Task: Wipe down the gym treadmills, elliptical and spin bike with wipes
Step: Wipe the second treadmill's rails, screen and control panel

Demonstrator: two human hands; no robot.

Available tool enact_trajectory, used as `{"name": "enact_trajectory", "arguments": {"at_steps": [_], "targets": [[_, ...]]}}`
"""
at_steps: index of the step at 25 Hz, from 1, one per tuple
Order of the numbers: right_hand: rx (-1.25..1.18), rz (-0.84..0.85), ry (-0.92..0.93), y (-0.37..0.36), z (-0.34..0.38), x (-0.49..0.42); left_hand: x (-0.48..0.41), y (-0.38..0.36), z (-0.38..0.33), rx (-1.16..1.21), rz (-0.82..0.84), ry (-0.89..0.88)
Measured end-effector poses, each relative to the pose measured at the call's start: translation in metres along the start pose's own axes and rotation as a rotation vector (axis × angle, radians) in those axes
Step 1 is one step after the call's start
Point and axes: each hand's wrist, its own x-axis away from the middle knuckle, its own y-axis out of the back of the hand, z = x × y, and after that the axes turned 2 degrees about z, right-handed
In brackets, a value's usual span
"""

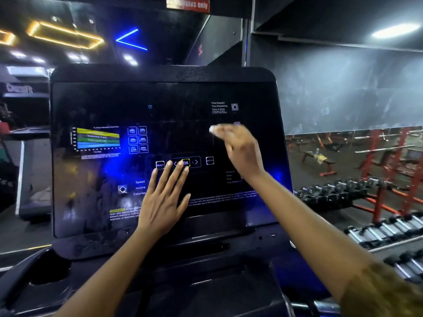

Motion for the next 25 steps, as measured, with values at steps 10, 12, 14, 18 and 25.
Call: {"name": "enact_trajectory", "arguments": {"at_steps": [10, 12, 14, 18, 25], "targets": [[0.081, 0.223, 0.244, -0.028, 0.026, 0.034, 0.0, 0.0, 0.0, 0.001, -0.001, -0.004], [0.018, 0.29, 0.259, -0.019, 0.03, 0.071, 0.0, -0.001, 0.0, 0.007, 0.013, -0.003], [-0.034, 0.36, 0.234, -0.004, 0.033, 0.103, 0.0, 0.0, 0.001, 0.017, 0.021, 0.0], [-0.027, 0.219, 0.006, 0.036, 0.014, 0.125, 0.004, 0.001, -0.008, 0.075, 0.021, -0.055], [0.149, 0.107, -0.308, 0.05, -0.035, 0.121, 0.008, -0.003, -0.024, 0.045, 0.061, -0.142]]}}
